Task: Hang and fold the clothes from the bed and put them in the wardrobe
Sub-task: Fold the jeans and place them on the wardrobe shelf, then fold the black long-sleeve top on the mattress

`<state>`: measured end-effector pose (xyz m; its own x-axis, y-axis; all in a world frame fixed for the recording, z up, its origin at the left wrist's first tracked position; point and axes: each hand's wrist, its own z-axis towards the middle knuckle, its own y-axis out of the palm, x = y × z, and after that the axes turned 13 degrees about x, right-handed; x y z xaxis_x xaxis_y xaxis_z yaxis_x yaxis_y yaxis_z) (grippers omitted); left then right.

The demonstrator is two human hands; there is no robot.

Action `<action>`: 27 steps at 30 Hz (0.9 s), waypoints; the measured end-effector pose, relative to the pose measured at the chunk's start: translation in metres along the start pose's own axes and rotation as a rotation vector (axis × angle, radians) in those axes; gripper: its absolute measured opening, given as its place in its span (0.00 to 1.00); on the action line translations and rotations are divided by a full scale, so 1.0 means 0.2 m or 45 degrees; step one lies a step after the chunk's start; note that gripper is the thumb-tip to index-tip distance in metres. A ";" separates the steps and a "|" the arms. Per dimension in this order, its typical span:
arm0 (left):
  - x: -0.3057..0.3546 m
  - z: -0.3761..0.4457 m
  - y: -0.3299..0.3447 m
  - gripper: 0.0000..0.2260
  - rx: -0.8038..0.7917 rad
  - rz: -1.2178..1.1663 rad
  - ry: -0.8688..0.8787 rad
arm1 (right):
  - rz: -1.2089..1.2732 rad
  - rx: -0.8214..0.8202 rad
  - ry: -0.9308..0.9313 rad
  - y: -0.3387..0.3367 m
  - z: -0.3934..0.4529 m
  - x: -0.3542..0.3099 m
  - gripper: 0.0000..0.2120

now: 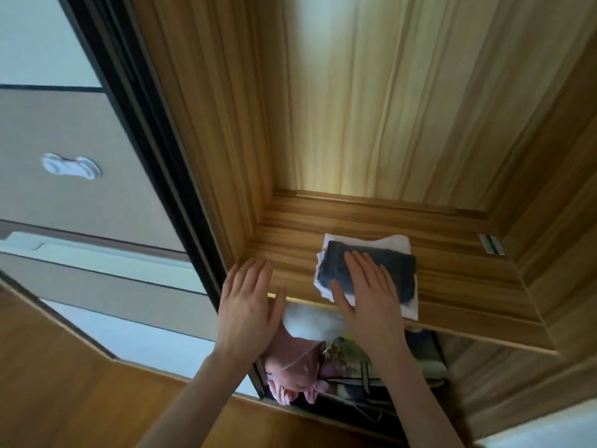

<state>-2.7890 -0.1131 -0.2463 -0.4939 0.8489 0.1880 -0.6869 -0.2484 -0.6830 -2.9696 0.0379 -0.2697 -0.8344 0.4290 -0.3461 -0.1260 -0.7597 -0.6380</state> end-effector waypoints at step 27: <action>-1.47 -1.37 -2.23 0.21 0.487 0.888 -0.968 | 0.900 -0.460 -0.850 0.27 -0.69 -2.95 0.30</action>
<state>-2.1905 -0.1240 -0.1902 -0.9470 -0.0107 0.3212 -0.1839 -0.8016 -0.5689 -2.4101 -0.1889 -0.1937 -0.7968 -0.4991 -0.3405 0.5844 -0.4934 -0.6442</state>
